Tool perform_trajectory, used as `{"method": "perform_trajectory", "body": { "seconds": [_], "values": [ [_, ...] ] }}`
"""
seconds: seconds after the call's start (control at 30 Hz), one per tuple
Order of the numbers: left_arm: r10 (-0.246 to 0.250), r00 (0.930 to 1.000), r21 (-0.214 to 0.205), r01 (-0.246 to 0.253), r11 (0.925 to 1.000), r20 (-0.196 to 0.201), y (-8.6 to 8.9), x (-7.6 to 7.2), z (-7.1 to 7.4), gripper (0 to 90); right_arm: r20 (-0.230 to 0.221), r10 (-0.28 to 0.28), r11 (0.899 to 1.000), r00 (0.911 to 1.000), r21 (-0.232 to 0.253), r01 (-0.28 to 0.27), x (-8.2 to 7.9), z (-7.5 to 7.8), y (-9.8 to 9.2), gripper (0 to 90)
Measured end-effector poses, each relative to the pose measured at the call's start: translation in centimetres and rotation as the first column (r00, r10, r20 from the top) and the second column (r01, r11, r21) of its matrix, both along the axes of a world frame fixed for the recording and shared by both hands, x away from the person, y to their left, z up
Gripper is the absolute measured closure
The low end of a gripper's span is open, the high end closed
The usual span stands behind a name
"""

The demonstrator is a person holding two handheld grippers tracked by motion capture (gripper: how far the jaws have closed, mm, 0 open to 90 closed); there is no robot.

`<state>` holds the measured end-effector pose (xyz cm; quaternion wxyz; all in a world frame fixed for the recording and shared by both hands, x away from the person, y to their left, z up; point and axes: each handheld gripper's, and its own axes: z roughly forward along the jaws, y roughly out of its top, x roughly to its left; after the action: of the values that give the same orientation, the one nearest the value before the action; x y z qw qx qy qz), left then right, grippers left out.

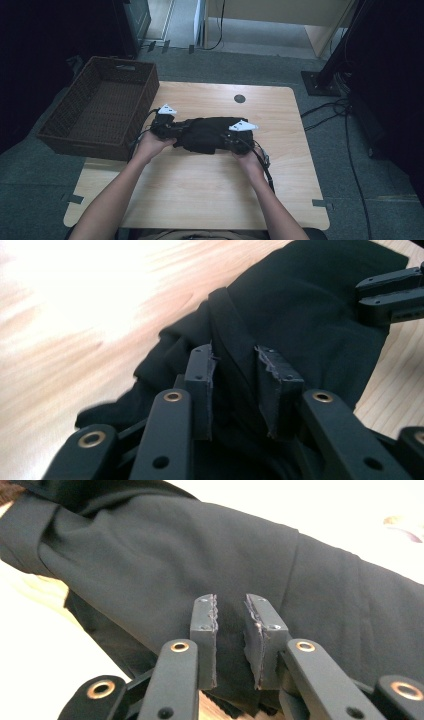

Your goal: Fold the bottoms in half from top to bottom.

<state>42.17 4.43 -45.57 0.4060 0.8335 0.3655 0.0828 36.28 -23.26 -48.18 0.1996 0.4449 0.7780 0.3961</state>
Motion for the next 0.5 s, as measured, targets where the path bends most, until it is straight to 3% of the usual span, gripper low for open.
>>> {"method": "perform_trajectory", "body": {
  "seconds": [0.27, 0.5],
  "values": [
    [-0.026, 0.9996, 0.044, 0.026, 0.9987, 0.008, -2.1, 2.1, 1.1, 61.7, 0.028, 0.035, 0.999, 0.9990, 0.020, -0.035, 0.6, 0.9, 0.4, 70.6],
    [-0.039, 0.9991, 0.068, 0.037, 0.9970, 0.016, -3.3, 3.8, 1.7, 60.3, 0.042, 0.003, 0.999, 0.9991, 0.047, -0.005, 1.2, 1.4, -1.7, 67.1]
  ]
}}
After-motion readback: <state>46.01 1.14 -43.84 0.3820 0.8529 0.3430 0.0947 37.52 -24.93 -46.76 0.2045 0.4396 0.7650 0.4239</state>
